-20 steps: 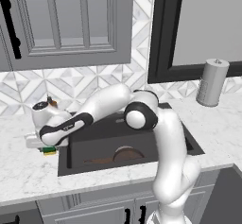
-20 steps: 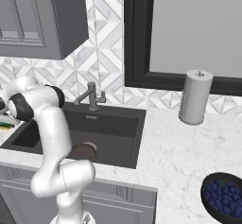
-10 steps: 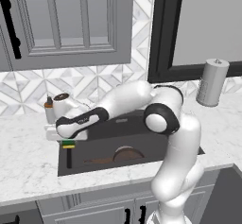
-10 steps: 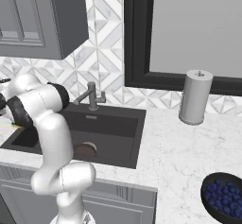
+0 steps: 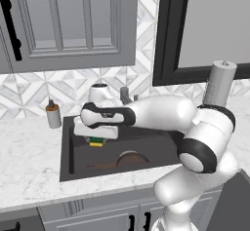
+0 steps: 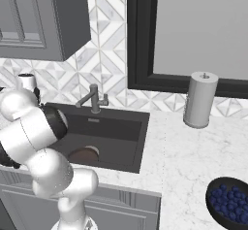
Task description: Pick the pan and sponge and place them into the sink. Then turn on the water.
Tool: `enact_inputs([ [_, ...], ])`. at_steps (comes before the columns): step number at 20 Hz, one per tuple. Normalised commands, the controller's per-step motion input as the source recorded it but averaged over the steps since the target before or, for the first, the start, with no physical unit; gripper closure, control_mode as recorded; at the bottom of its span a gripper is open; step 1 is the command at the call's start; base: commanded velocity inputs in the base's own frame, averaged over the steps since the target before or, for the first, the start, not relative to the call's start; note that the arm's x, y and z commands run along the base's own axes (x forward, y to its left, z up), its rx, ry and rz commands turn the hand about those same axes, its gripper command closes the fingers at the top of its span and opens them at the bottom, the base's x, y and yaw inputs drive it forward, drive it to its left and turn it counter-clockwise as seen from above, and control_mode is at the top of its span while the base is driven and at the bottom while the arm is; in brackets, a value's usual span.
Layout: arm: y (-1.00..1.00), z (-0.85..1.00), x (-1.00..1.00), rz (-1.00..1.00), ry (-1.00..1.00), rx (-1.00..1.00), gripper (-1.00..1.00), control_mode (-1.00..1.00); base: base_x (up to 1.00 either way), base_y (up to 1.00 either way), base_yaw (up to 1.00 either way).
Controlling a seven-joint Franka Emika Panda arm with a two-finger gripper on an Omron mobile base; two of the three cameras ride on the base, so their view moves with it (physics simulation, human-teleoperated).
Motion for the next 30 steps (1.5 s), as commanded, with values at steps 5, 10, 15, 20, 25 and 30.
enact_inputs([
  [5, -0.98, 0.0, -0.28, 0.0, 0.0, 0.1, 1.0, -1.0, 0.0, 0.0, 0.0],
  [10, -0.65, 0.0, -0.22, 0.1, -0.03, 0.03, 1.0, -1.0, 0.0, 0.0, 0.0],
  [15, -0.76, 0.0, -0.18, 0.1, 0.0, 0.0, 1.0, -1.0, 0.0, 0.0, 0.0],
  [20, -0.78, 0.0, 0.0, 0.06, 0.02, 0.0, 1.0, -1.0, 0.0, 0.0, 0.0],
  [25, -0.8, 0.0, 0.0, 0.0, 0.04, 0.0, 1.0, -1.0, 0.0, 0.0, 0.0],
  [30, -0.76, 0.0, 0.01, 0.0, 0.06, 0.0, 1.0, -1.0, 0.0, 0.0, 0.0],
])
